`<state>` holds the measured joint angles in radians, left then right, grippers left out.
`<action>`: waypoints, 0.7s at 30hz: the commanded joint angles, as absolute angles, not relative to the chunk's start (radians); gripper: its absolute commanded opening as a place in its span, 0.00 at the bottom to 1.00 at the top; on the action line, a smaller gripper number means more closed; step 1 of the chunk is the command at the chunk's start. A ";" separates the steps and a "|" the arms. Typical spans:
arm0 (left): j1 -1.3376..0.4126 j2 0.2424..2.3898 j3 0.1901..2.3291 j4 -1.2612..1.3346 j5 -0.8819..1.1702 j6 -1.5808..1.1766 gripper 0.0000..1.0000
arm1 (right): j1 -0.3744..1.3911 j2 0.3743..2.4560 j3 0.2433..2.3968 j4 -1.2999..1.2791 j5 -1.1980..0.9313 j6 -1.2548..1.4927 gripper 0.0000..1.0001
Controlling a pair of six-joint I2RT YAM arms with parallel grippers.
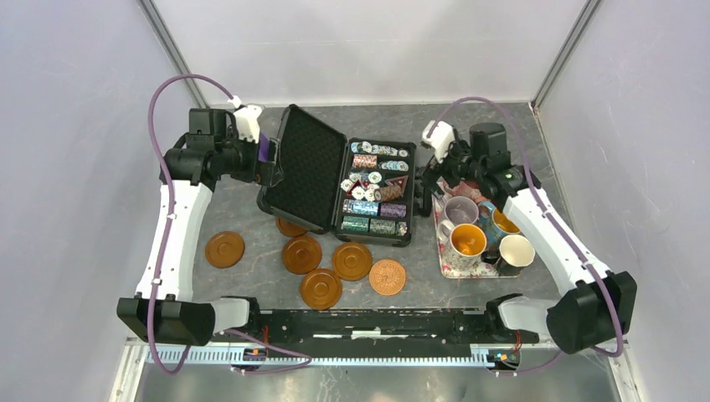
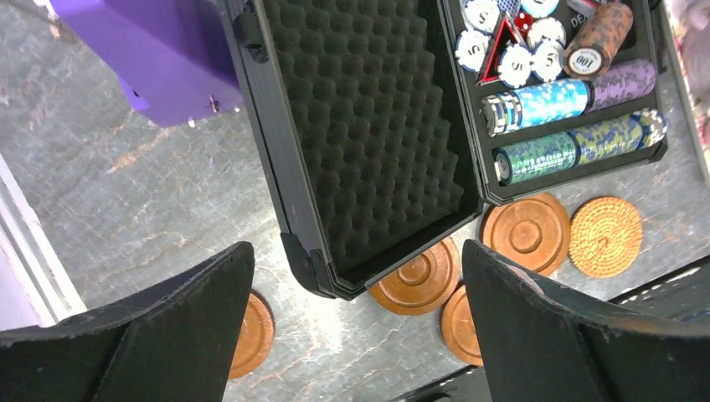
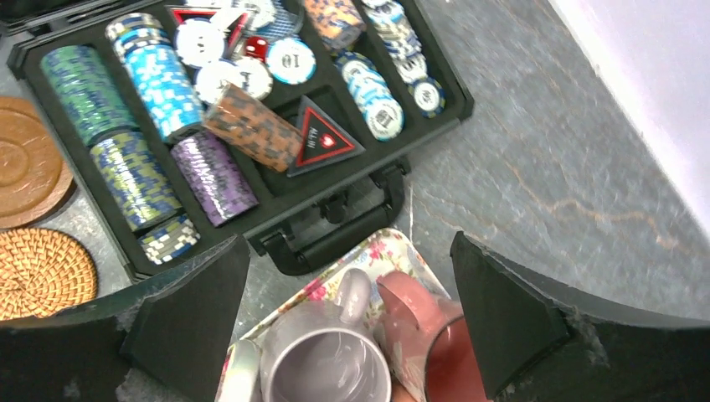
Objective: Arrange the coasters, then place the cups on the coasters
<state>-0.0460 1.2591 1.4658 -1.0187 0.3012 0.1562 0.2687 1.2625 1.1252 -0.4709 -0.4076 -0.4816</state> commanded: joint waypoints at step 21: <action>-0.628 1.018 1.004 -0.796 0.278 0.689 0.86 | 0.883 1.110 0.689 -0.253 -0.122 -0.779 0.98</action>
<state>-0.5926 1.0576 1.0969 -0.9535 0.2932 0.5507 0.8440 1.1175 0.7292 -0.3592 -0.1982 -0.7475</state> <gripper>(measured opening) 0.901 0.979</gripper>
